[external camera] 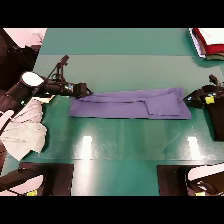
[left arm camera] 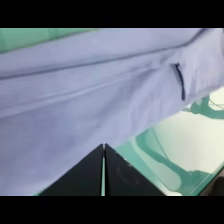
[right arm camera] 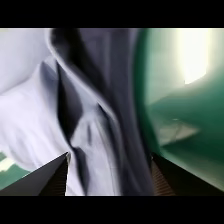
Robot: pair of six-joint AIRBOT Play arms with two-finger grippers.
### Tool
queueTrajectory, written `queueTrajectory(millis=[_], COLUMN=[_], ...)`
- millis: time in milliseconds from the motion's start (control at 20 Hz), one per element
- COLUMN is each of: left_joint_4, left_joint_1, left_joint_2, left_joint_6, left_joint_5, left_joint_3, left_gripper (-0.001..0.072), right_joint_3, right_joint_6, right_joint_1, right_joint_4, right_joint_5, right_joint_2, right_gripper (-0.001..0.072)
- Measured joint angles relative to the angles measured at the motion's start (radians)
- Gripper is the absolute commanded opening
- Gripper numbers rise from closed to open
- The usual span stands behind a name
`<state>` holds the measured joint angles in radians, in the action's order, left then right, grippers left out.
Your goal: Fold the shirts.
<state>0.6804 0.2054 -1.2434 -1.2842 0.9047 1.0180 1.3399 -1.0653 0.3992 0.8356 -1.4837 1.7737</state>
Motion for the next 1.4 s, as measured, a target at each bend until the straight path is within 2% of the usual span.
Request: queueTrajectory(millis=[100, 350, 400, 650, 1000, 1400], left_joint_4=[0.017, 0.033, 0.034, 0.042, 0.047, 0.067], left_joint_1=[0.037, 0.118, 0.133, 0.203, 0.299, 0.335], left_joint_2=[-0.004, -0.078, -0.103, -0.295, -0.599, -0.699], left_joint_6=[-0.021, -0.061, -0.065, -0.076, -0.095, -0.119], left_joint_5=[-0.021, -0.048, -0.049, -0.048, -0.019, -0.007], left_joint_3=[0.001, 0.031, 0.051, 0.227, 0.513, 0.597], left_gripper=[0.0022, 0.0022, 0.0022, 0.0022, 0.0022, 0.0022], right_joint_3=[-0.002, -0.004, -0.004, 0.000, 0.174, 0.407], right_joint_6=[0.024, 0.072, 0.083, 0.096, -0.085, -0.204], right_joint_1=[-0.024, -0.096, -0.108, -0.156, -0.328, -0.560], right_joint_4=[-0.033, -0.097, -0.104, -0.126, -0.134, -0.129], right_joint_5=[-0.007, -0.028, -0.040, -0.073, -0.090, -0.093], right_joint_2=[0.020, 0.038, 0.037, -0.051, -0.232, -0.269], right_gripper=[0.0565, 0.0068, 0.0016, 0.0016, 0.0015, 0.0015])
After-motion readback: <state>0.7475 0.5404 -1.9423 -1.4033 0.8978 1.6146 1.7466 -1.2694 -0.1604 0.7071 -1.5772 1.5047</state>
